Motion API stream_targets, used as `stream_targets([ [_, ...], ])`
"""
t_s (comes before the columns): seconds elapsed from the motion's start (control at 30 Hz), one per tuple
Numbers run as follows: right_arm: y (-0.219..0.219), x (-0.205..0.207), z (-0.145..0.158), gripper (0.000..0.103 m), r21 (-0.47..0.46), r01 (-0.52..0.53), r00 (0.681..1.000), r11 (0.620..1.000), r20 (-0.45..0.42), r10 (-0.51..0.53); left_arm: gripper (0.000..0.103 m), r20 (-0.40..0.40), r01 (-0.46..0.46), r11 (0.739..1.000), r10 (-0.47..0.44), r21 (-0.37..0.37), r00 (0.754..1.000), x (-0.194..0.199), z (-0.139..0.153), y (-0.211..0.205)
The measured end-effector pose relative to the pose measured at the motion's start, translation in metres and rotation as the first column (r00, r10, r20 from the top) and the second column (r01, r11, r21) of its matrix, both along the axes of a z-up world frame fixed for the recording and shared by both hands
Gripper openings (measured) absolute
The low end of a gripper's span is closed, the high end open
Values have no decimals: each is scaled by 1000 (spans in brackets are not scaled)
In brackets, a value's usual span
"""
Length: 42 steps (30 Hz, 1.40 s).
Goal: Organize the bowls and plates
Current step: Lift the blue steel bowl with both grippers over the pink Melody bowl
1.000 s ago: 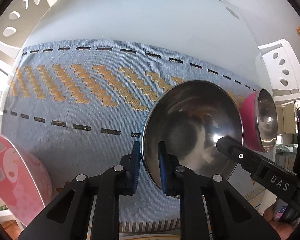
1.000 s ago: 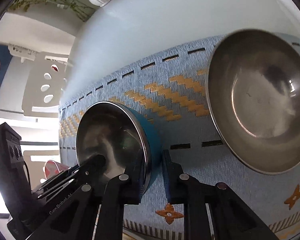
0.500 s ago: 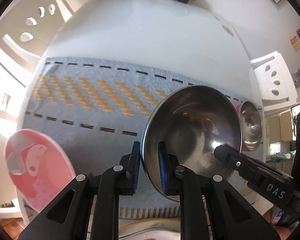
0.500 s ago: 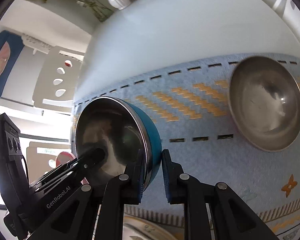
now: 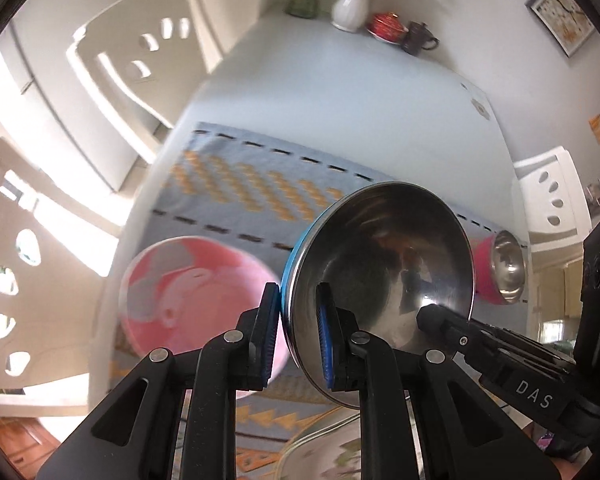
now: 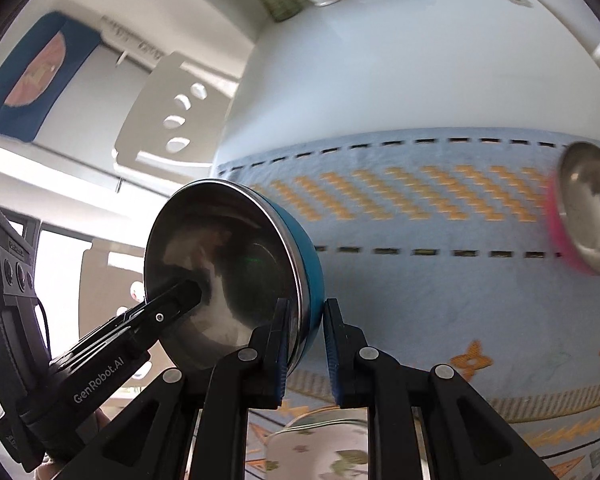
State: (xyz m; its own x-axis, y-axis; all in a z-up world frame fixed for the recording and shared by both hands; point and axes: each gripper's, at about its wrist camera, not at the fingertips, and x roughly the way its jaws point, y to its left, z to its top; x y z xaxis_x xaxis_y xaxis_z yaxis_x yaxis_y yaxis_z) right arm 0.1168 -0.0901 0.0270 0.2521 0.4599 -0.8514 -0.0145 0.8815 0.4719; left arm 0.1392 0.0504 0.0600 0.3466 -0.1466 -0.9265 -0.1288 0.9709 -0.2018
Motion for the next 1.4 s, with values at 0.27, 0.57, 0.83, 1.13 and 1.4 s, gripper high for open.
stream_targets([
  [0.27, 60, -4, -12, 16, 6, -82, 996, 997, -29, 82, 14, -26, -69, 998, 69, 15, 997, -22, -10, 56],
  [0.57, 94, -3, -38, 16, -10, -115, 988, 993, -104, 114, 15, -84, -78, 997, 78, 6, 993, -32, -40, 84],
  [0.83, 95, 0, -50, 16, -35, -100, 987, 994, -130, 95, 15, -117, -63, 998, 61, -9, 991, -32, -57, 87],
  [1.13, 99, 2, -61, 16, -45, -95, 984, 995, -155, 87, 16, -134, -57, 998, 55, -4, 989, -30, -69, 90],
  [1.4, 104, 4, -64, 17, -58, -93, 984, 994, -159, 82, 19, -124, -30, 999, 32, 16, 992, -30, -69, 87],
])
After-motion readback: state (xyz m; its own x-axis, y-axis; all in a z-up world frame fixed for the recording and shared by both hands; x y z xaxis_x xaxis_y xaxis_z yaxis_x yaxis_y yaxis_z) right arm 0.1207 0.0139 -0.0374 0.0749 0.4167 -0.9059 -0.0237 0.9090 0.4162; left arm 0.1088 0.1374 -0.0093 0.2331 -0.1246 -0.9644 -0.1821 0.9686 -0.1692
